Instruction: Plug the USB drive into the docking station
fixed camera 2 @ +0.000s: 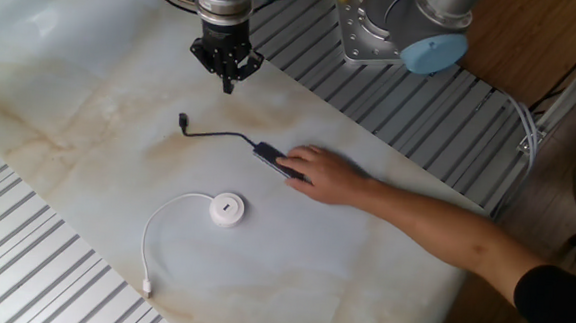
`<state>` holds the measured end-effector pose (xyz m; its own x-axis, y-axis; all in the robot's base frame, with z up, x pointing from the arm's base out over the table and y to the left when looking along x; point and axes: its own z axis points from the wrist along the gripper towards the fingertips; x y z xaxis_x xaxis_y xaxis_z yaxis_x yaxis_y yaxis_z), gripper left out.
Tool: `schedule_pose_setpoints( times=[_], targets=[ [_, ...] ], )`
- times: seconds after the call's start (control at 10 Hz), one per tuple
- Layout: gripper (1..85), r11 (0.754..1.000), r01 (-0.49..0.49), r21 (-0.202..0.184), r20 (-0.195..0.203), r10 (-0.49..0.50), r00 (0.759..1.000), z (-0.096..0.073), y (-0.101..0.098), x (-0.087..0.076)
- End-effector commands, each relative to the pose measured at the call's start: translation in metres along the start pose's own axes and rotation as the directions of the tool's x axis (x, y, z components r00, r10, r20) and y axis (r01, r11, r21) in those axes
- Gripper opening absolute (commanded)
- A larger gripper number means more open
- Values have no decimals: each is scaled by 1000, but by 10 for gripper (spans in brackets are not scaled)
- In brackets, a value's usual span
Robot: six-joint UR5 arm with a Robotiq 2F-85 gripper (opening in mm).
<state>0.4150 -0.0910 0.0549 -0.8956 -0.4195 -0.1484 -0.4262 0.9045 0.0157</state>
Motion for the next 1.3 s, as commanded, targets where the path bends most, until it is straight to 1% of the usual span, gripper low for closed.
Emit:
schedule_pose_setpoints(
  times=[0.0, 0.1, 0.2, 0.3, 0.4, 0.5, 0.6, 0.7, 0.8, 0.9, 1.0, 1.1, 1.2],
  targets=[
    [13, 999, 19, -36, 13, -19, 1000, 8, 8, 7],
    [13, 998, -3, -55, -6, 3, 1000, 8, 13, 12],
    [13, 998, -33, -54, -31, 32, 999, 8, 13, 18],
    [13, 999, -49, 12, -119, 50, 992, 7, -3, 42],
    [13, 995, -70, 68, -192, 82, 978, 3, -15, 62],
    [13, 990, -81, 112, -215, 103, 971, 1, -25, 69],
    [13, 985, -119, 124, -211, 143, 967, 1, -26, 69],
    [13, 983, -155, 94, -197, 171, 965, 2, -17, 65],
    [13, 987, -141, 71, -95, 148, 984, 7, -16, 38],
    [13, 991, -102, 81, -5, 103, 995, 11, -24, 12],
    [13, 991, -84, 103, -17, 87, 996, 20, -33, -7],
    [13, 989, -81, 122, -22, 84, 996, 23, -36, -29],
    [13, 990, -76, 117, -14, 78, 997, 25, -34, -53]
  ],
)
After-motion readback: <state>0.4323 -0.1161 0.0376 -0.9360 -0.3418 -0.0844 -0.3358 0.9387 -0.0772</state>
